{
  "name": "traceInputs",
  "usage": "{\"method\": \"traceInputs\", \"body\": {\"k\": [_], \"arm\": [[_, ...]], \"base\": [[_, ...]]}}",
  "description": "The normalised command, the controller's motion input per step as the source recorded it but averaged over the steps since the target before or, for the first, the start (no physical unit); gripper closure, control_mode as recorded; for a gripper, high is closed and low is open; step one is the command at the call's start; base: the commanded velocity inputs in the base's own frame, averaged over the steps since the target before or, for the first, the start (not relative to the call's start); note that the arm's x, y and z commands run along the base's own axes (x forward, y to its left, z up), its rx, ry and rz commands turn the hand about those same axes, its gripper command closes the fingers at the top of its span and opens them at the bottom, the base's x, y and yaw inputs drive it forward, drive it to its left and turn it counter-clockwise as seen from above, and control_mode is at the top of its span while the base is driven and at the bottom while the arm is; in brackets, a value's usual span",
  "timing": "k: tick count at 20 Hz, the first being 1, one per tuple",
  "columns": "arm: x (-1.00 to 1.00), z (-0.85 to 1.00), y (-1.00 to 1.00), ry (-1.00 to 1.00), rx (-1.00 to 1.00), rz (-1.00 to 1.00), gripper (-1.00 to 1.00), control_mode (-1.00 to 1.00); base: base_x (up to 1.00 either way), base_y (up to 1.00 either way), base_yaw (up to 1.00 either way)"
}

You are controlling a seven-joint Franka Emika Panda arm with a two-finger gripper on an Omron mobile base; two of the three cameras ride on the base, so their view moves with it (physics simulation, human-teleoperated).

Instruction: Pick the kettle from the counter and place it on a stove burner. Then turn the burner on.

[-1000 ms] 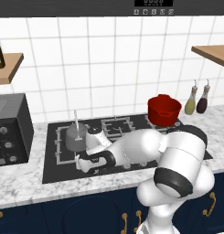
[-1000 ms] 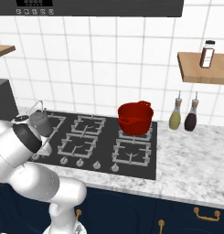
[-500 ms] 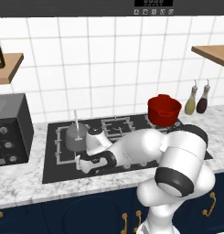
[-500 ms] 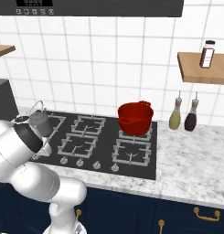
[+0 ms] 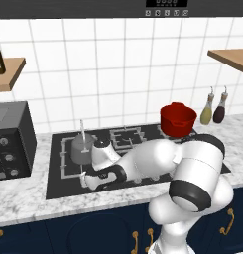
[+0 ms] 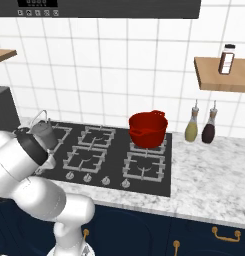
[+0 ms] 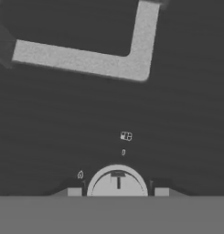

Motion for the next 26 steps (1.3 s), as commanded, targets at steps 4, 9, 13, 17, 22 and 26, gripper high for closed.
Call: {"method": "traceInputs", "body": {"k": [4, 9, 13, 17, 22, 26], "arm": [[0.00, 0.00, 0.14, 0.04, -0.15, 0.41, 1.00, -1.00], [0.00, 0.01, 0.11, 0.01, -0.13, 0.39, 1.00, -1.00], [0.00, 0.03, 0.08, 0.00, -0.13, 0.38, 1.00, -1.00], [0.00, 0.11, 0.03, -0.01, -0.13, 0.39, 1.00, -1.00], [-0.01, 0.12, 0.00, -0.06, -0.13, 0.43, 1.00, -1.00], [-0.06, 0.14, 0.00, -0.12, -0.12, 0.45, 1.00, -1.00]], "base": [[0.00, 0.00, 0.00], [0.00, 0.00, 0.00], [0.00, 0.00, 0.00], [0.00, 0.00, 0.00], [0.00, 0.00, 0.00], [0.00, 0.00, 0.00]]}}
